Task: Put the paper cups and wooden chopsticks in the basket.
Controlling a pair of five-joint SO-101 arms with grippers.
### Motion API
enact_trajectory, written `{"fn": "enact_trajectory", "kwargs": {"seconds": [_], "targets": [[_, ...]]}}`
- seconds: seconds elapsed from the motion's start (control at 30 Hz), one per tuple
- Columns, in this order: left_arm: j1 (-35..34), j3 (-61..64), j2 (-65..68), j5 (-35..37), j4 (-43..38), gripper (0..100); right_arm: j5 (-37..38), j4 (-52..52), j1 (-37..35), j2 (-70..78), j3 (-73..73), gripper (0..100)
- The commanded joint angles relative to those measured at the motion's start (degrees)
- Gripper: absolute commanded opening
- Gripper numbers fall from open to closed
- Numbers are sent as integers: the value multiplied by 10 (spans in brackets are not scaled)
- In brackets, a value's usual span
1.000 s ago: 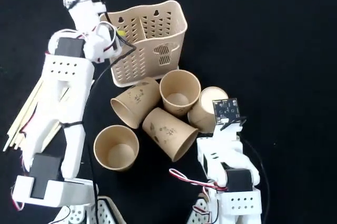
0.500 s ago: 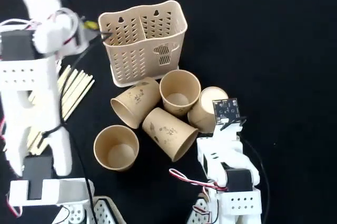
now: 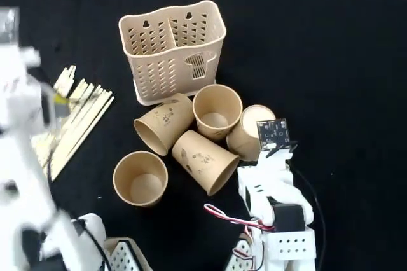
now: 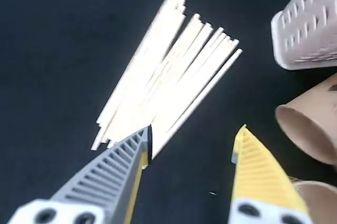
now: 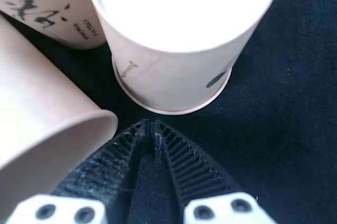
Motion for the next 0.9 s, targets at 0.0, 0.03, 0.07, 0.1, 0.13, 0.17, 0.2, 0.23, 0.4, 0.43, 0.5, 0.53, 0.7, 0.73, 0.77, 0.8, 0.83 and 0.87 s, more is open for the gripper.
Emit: {"fn": "enact_trajectory", "kwargs": {"seconds": [0.0,0.03,0.07,0.1,0.13,0.17,0.2,0.23,0.4,0.43,0.5,0.53,0.7,0.73,0.77,0.8,0.83,0.87], "targets": [[-55,211,-215,-22,-95,261,1,-9,-18,-40,0,14],[-55,260,-236,-25,-116,261,1,-9,-18,-40,0,14],[-55,305,-251,-25,-134,261,-3,-9,-20,-40,0,14],[-55,343,-260,-25,-146,261,-3,-9,-21,-41,0,14],[-55,377,-262,-25,-156,261,-3,-9,-21,-41,0,14],[-55,405,-261,-24,-163,261,-3,-9,-21,-41,0,14],[-55,429,-259,-23,-169,261,-3,-9,-21,-41,0,14],[-55,446,-259,-23,-170,260,-3,-9,-21,-41,0,14],[-19,463,-261,-25,-144,257,-3,-10,-21,-44,0,15],[-7,448,-259,-26,-126,256,-3,-10,-21,-44,0,15],[14,398,-258,-26,-77,256,1,1,-17,-40,0,15],[22,369,-258,-26,-53,256,1,20,-18,-43,0,15],[72,250,-258,-21,24,256,2,37,-32,-44,0,14],[81,245,-258,-23,24,257,2,35,-31,-44,0,14],[92,247,-254,-25,24,257,2,32,-29,-44,0,14],[105,255,-246,-25,24,257,2,27,-29,-44,-1,14],[118,262,-232,-24,24,257,2,26,-29,-44,-6,13],[131,270,-215,-24,24,257,3,29,-28,-44,-13,13]]}}
